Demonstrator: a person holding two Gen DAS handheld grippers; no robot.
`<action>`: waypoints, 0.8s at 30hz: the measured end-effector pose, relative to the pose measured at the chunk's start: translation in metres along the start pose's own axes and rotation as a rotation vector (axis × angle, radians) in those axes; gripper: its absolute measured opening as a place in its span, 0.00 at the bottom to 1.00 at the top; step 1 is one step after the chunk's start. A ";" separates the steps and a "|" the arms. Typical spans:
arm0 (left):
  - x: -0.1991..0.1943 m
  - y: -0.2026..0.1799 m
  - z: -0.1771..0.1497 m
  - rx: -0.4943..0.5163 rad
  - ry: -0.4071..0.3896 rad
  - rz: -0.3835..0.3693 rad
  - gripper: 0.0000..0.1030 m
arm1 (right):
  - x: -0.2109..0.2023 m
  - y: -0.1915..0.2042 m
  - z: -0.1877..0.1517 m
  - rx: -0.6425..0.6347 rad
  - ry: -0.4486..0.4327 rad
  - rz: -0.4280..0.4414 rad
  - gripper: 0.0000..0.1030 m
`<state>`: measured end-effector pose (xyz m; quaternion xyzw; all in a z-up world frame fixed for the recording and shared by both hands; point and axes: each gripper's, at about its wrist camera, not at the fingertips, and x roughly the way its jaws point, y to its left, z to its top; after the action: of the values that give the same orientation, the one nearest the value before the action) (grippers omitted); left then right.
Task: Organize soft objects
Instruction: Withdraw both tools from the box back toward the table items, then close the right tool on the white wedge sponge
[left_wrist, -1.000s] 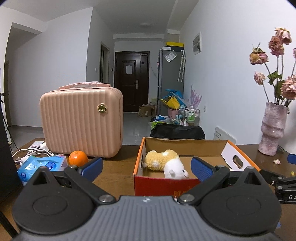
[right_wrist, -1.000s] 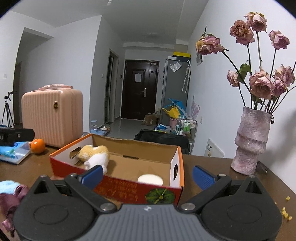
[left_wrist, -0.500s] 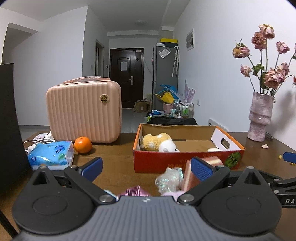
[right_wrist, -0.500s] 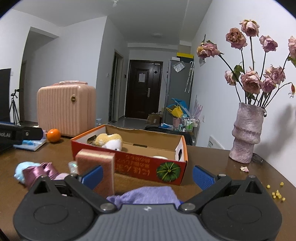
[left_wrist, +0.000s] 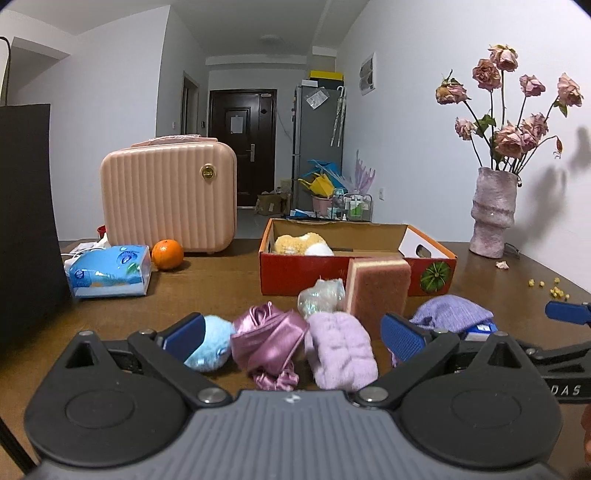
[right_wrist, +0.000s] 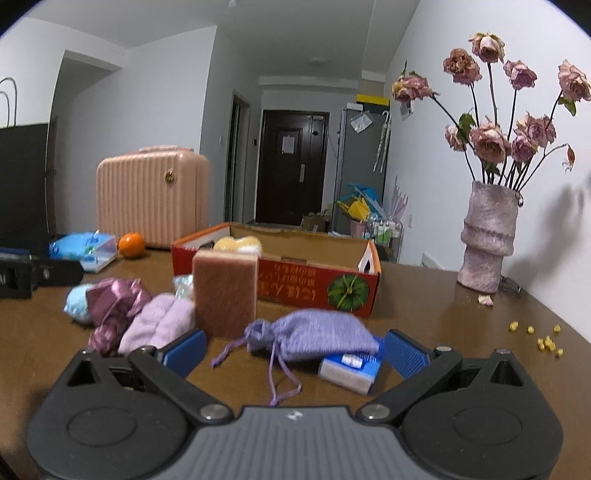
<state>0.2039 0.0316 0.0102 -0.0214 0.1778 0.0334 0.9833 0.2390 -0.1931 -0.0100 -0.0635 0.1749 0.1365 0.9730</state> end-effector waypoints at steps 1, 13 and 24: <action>-0.002 0.000 -0.002 0.000 0.004 -0.004 1.00 | -0.002 0.001 -0.003 0.000 0.008 0.002 1.00; -0.001 -0.003 -0.017 0.009 0.047 -0.031 1.00 | -0.006 0.002 -0.017 0.024 0.043 0.004 0.99; 0.005 -0.001 -0.020 0.000 0.075 -0.039 1.00 | 0.019 0.008 -0.026 -0.002 0.197 0.007 0.80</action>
<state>0.2017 0.0296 -0.0099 -0.0263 0.2140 0.0135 0.9764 0.2458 -0.1856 -0.0414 -0.0770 0.2697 0.1332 0.9506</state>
